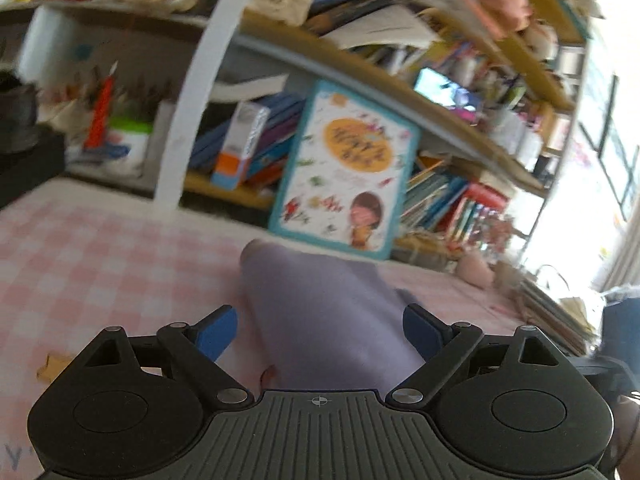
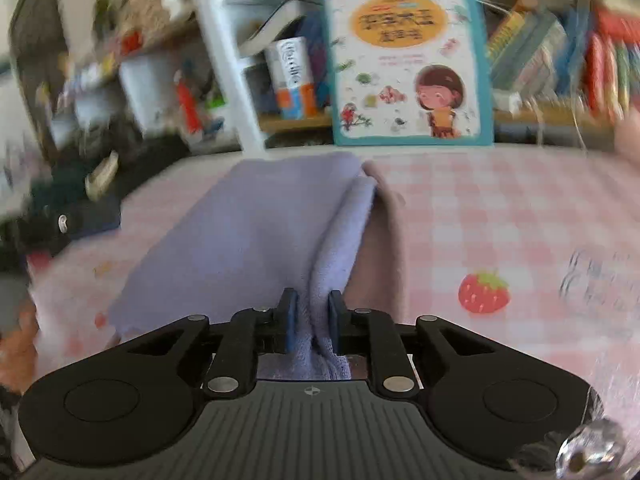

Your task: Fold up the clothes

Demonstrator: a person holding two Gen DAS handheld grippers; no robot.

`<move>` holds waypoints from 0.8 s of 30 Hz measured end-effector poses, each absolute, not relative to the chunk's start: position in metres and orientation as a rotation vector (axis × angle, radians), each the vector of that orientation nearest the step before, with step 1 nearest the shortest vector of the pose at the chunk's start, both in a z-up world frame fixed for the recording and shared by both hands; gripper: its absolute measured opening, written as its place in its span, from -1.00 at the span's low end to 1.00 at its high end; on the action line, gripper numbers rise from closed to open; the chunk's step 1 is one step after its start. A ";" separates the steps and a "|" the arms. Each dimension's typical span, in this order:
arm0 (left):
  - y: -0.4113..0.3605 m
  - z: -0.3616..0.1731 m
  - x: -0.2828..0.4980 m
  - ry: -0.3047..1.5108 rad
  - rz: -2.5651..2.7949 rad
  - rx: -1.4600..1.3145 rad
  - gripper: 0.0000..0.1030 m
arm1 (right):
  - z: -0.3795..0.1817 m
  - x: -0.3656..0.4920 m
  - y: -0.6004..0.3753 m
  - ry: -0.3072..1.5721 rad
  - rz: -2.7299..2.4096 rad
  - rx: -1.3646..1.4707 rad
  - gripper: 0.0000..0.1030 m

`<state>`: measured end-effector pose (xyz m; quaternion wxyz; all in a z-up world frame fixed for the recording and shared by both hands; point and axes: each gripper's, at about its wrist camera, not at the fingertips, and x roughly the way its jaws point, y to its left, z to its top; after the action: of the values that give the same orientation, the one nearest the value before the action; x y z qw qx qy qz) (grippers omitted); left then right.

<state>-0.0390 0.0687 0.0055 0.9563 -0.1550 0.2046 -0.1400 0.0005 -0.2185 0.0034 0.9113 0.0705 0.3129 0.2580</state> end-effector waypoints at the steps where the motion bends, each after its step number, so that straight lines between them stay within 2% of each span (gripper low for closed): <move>1: 0.068 0.003 -0.037 0.434 -0.279 -0.321 0.80 | 0.005 -0.001 -0.219 0.644 0.523 0.140 -0.56; 3: 0.067 -0.001 -0.033 0.470 -0.269 -0.331 0.79 | 0.010 -0.001 -0.217 0.634 0.479 0.098 -0.03; 5: 0.067 -0.002 -0.029 0.490 -0.246 -0.326 0.79 | 0.016 0.002 -0.223 0.630 0.481 0.112 0.11; 6: 0.068 -0.003 -0.025 0.507 -0.237 -0.335 0.79 | 0.018 0.005 -0.228 0.640 0.488 0.140 0.32; 8: 0.071 -0.004 -0.019 0.542 -0.218 -0.353 0.79 | 0.021 0.013 -0.238 0.660 0.491 0.196 0.44; 17: 0.082 -0.023 0.013 0.677 -0.247 -0.534 0.79 | -0.005 0.058 -0.266 0.888 0.539 0.457 0.44; 22: 0.076 -0.026 0.026 0.699 -0.283 -0.560 0.77 | -0.007 0.067 -0.261 0.894 0.574 0.480 0.39; 23: 0.074 -0.027 0.028 0.698 -0.287 -0.557 0.74 | -0.007 0.068 -0.259 0.891 0.582 0.476 0.35; 24: 0.072 -0.027 0.030 0.699 -0.295 -0.553 0.64 | -0.008 0.069 -0.257 0.889 0.588 0.469 0.17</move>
<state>0.0300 0.0718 -0.0268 0.8919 -0.2664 0.3366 -0.1421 0.0691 -0.2570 -0.0076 0.8351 0.2214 0.4199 0.2779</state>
